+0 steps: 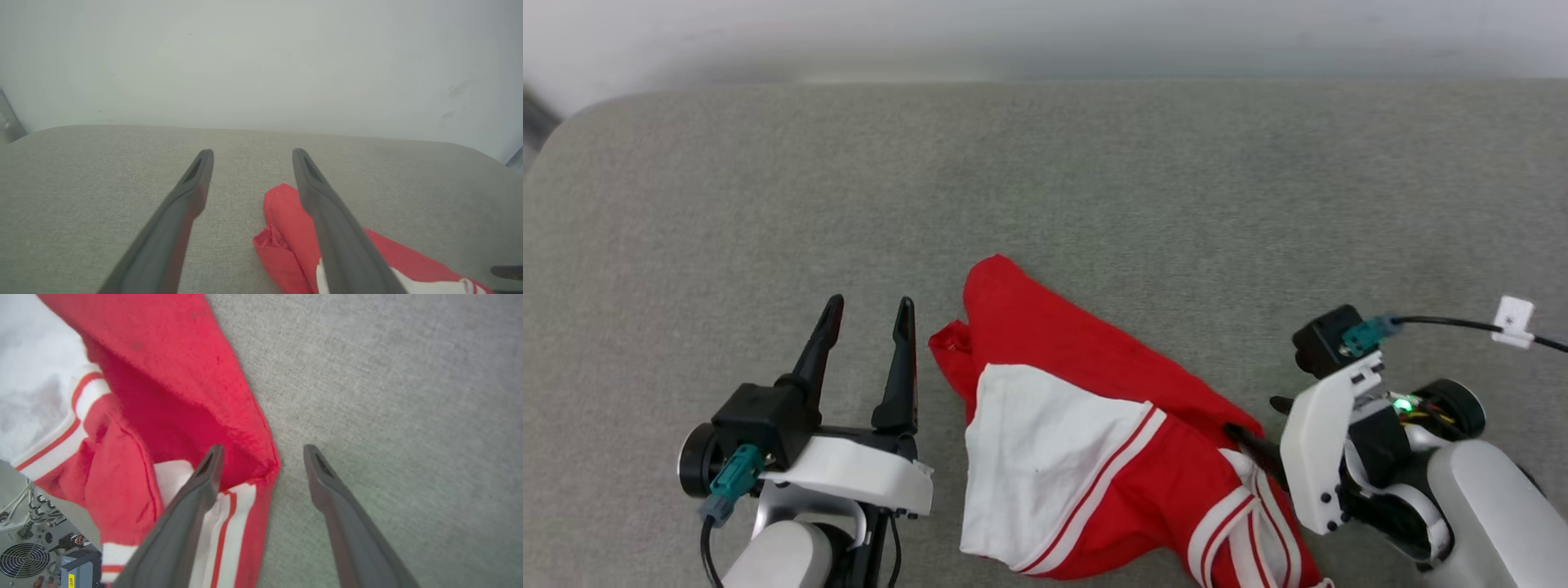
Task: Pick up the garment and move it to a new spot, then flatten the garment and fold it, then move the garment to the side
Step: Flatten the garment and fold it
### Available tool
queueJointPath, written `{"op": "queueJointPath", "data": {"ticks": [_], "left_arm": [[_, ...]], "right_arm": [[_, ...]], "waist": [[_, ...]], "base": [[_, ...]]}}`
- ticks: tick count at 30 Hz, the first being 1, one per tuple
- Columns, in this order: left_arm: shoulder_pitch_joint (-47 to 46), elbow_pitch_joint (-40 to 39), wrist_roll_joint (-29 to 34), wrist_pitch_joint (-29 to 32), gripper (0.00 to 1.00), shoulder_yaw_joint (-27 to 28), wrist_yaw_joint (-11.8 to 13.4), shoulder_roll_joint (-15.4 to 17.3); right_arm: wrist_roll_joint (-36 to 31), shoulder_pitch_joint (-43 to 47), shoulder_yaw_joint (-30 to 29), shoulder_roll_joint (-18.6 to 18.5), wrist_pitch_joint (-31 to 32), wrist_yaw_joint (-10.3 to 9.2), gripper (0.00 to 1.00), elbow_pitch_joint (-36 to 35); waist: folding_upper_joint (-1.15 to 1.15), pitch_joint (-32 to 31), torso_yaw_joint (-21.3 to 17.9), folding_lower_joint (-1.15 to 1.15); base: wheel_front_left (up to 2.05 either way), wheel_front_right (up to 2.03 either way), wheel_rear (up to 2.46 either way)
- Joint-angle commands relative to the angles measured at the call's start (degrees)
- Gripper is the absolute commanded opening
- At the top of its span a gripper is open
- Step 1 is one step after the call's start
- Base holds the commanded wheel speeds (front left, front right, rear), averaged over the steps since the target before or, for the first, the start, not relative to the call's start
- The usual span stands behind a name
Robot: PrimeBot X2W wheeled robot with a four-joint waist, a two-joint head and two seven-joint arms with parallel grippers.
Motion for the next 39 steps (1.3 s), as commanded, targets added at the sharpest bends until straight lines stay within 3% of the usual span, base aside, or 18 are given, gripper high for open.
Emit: {"op": "queueJointPath", "data": {"ticks": [1, 11, 12, 13, 14, 17, 23, 31, 37, 38, 39], "left_arm": [[-1.1, 0.0, 0.5, -0.4, 1.0, -0.1, -0.3, -0.3], [-2.3, 2.0, 0.1, -1.5, 1.0, 0.0, -1.2, -2.1], [-2.0, 2.2, 0.1, -1.6, 1.0, 0.1, -1.1, -2.2], [-1.9, 2.3, 0.1, -1.7, 1.0, 0.1, -1.2, -2.2], [-1.9, 2.5, 0.1, -1.7, 1.0, 0.2, -1.2, -2.2], [-2.5, 2.9, 0.4, -1.9, 1.0, 0.3, -1.4, -2.1], [-2.8, 3.5, 0.6, -2.0, 1.0, 0.1, -1.8, -2.1], [-1.5, 4.1, 0.1, -1.8, 1.0, 0.1, -1.8, -1.6], [-1.3, 3.7, 0.2, -1.3, 1.0, 0.0, -1.4, -1.1], [-1.2, 3.7, 0.2, -1.2, 1.0, 0.1, -1.4, -1.0], [-1.0, 3.7, 0.1, -1.2, 1.0, 0.1, -1.4, -0.9]], "right_arm": [[0.3, -2.2, 1.5, -0.8, 0.9, -0.02, 1.0, 0.7], [2.7, -4.2, 9.1, -2.5, 9.9, -0.04, 1.0, 10.6], [2.9, -4.3, 9.7, -2.6, 10.6, -0.03, 0.89, 10.7], [2.9, -4.4, 10.3, -2.8, 11.1, -0.03, 0.26, 10.6], [3.5, -4.5, 10.8, -2.8, 11.4, -0.02, 0.0, 10.3], [3.6, -7.1, 11.3, -2.7, 8.9, -0.01, 0.0, 8.0], [1.9, -10.9, 5.4, -1.7, 1.1, -0.04, 0.0, 6.4], [0.9, -3.6, -12.7, 2.7, -7.9, -0.02, 0.0, 9.8], [-0.4, 1.6, -20.6, 5.5, -11.3, -0.03, 0.0, 12.2], [-0.7, 2.7, -21.3, 6.2, -11.9, -0.03, 0.22, 12.4], [-1.0, 3.6, -22.0, 6.9, -12.9, -0.03, 0.58, 12.2]], "waist": [[0.0, 2.0, 2.1, 0.0], [0.0, 3.9, 4.8, 0.0], [0.0, 3.9, 4.7, 0.0], [0.0, 4.0, 4.6, 0.0], [0.0, 4.0, 4.5, 0.0], [0.0, 3.7, 3.9, 0.0], [0.0, 2.8, 2.7, 0.0], [0.0, 1.5, 0.8, 0.0], [0.0, 1.2, 0.1, 0.0], [0.0, 1.1, -0.1, 0.0], [0.0, 0.9, -0.2, 0.0]], "base": [[0.0, 0.0, 0.0], [0.0, 0.0, 0.0], [0.0, 0.0, 0.0], [0.0, 0.0, 0.0], [0.0, 0.0, 0.0], [0.0, 0.0, 0.0], [0.0, 0.0, 0.0], [0.0, 0.0, 0.0], [0.0, 0.0, 0.0], [0.0, 0.0, 0.0], [0.0, 0.0, 0.0]]}}
